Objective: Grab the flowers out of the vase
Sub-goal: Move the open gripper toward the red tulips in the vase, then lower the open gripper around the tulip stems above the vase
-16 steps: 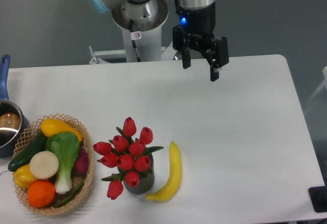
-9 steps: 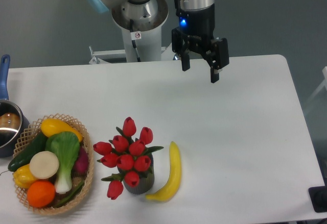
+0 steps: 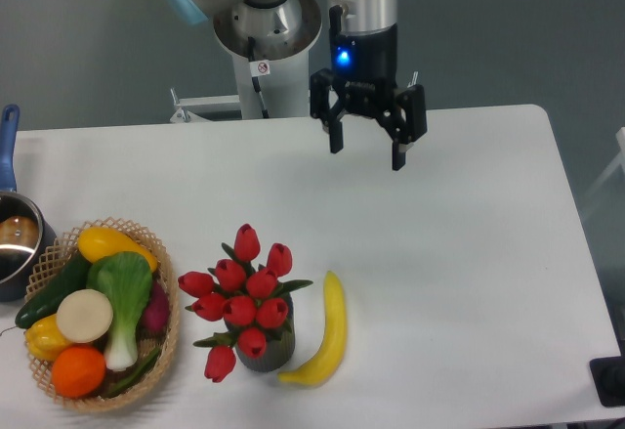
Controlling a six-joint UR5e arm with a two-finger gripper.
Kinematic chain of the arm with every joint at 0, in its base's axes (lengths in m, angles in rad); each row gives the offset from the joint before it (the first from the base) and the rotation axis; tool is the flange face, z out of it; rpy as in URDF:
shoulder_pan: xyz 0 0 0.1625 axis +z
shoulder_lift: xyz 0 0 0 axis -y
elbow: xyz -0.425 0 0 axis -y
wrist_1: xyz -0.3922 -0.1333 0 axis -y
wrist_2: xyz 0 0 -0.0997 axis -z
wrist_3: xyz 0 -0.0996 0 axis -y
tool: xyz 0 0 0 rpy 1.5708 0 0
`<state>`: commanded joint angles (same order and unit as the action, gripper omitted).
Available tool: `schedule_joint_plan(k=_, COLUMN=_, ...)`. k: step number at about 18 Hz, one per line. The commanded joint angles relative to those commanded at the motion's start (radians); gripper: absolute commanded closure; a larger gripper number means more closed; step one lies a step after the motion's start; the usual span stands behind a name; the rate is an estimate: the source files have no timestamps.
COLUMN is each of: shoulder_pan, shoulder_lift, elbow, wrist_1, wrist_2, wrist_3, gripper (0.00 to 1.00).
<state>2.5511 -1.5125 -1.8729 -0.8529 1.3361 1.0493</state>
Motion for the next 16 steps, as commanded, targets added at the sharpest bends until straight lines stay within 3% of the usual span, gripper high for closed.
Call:
schedule_joint_plan(k=6, shoulder_pan=-0.04, shoulder_lift=-0.018, elbow=-0.064, wrist_1=0.064, wrist_2=-0.011, wrist_3=-0.027, gripper=0.0)
schedule_joint_plan(k=10, shoulder_pan=-0.045, shoulder_lift=-0.034, elbow=-0.042, wrist_1=0.066, wrist_2=-0.143, wrist_3=-0.179, gripper=0.0)
schedule_joint_plan(k=16, shoulder_pan=-0.043, shoulder_lift=-0.089, elbow=-0.022, wrist_1=0.08, wrist_2=-0.288, wrist_3=-0.189, gripper=0.0)
